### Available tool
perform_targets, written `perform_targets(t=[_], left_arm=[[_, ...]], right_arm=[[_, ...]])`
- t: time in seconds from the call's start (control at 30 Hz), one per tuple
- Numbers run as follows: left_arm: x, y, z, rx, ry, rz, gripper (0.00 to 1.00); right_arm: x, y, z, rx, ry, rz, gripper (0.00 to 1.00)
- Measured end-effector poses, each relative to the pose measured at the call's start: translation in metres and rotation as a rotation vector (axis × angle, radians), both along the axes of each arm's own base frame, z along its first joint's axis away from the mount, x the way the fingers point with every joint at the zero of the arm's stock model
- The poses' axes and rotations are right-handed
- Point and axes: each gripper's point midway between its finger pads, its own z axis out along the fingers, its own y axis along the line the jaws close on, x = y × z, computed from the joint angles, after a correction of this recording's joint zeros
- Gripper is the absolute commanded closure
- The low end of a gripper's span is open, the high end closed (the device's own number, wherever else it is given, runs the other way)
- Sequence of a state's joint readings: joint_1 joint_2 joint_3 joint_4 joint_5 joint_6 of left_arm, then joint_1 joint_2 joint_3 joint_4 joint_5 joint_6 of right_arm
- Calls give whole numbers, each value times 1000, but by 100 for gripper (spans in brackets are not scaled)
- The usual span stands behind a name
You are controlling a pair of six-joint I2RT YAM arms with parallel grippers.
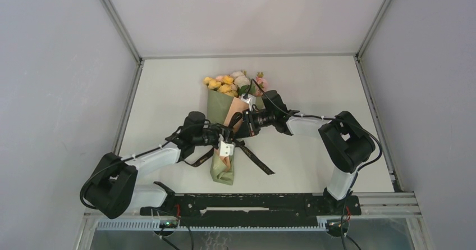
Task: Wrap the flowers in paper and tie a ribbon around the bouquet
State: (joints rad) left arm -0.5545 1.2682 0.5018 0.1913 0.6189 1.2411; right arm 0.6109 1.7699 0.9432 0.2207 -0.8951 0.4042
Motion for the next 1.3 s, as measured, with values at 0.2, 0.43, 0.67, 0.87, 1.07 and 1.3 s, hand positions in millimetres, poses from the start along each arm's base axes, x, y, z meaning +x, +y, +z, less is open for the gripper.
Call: perform_targets(t=[0.2, 0.43, 0.67, 0.87, 1.07, 1.3], left_arm=[[-4, -6, 3, -17, 8, -19, 100], [-5, -6, 3, -26, 30, -9, 100], [-3, -8, 11, -56, 22, 3, 100], [-1, -10, 20, -78, 2, 5, 100], [-2, -10, 19, -83, 2, 7, 100], [-3, -10, 17, -82, 6, 7, 100]], right_arm=[[0, 1, 3, 13, 1, 5, 69], [0, -1, 1, -1, -2, 0, 64], [8, -12, -8, -60, -47, -33, 72], [17, -20, -15, -90, -83, -52, 69], [9, -13, -13, -66, -101, -8, 60], [-7, 0, -8, -33, -127, 64, 54]])
